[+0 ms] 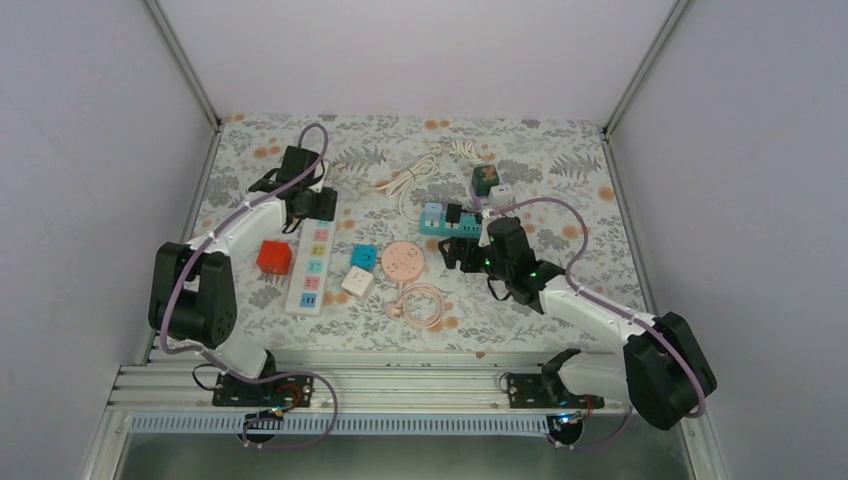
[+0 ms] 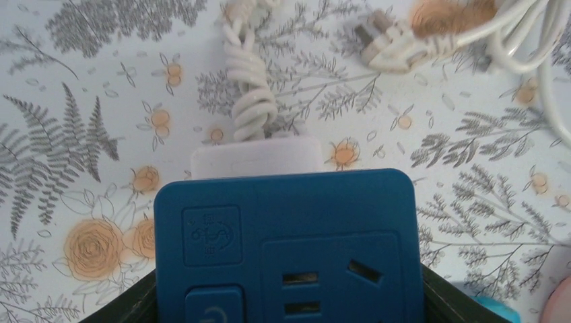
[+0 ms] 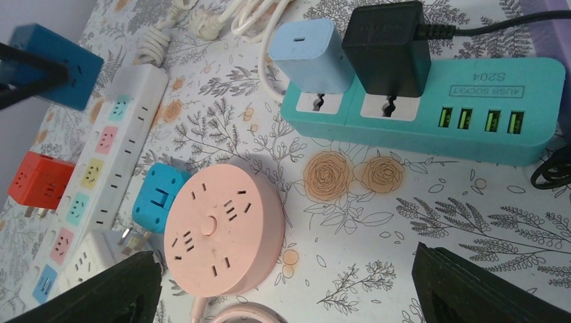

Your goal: Insert the plug

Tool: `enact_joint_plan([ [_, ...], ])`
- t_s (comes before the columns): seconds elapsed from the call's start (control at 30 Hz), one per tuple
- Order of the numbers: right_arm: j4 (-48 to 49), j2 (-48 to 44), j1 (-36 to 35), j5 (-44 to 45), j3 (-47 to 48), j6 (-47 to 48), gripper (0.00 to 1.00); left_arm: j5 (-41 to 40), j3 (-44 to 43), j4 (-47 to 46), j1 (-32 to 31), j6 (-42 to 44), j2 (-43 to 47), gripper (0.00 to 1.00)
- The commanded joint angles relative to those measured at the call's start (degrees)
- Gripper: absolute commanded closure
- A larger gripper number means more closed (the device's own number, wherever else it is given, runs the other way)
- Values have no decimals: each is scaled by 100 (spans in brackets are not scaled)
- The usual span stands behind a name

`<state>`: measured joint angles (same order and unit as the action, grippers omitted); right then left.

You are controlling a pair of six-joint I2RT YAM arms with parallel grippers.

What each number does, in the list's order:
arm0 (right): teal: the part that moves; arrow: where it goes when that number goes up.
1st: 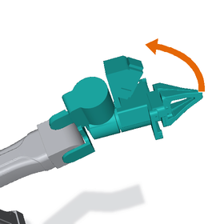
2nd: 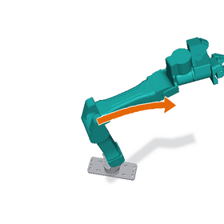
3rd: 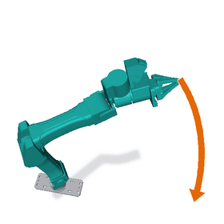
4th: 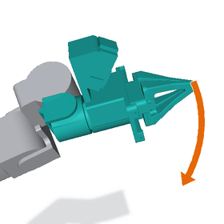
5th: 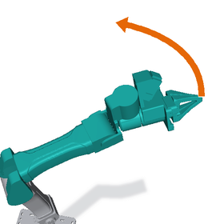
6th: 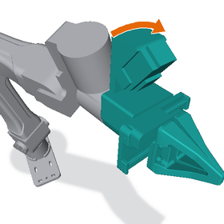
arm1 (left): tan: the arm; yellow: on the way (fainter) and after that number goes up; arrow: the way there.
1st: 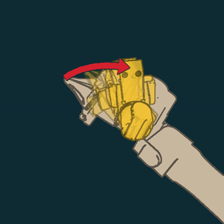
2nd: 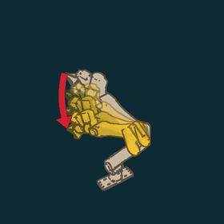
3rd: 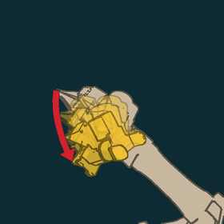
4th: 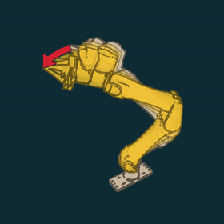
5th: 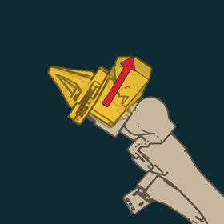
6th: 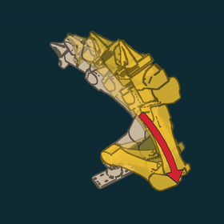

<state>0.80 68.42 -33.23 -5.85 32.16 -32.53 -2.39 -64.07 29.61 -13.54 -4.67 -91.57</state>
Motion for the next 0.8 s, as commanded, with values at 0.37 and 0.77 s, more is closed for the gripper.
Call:
enact_joint_plan([
  [0.37,-79,-27,47,24,66,-85,4,95,-191,66,70,282,-298,50],
  [0.77,-147,-306,49,111,-17,-93,4,110,-114,95,157,351,-555,51],
])
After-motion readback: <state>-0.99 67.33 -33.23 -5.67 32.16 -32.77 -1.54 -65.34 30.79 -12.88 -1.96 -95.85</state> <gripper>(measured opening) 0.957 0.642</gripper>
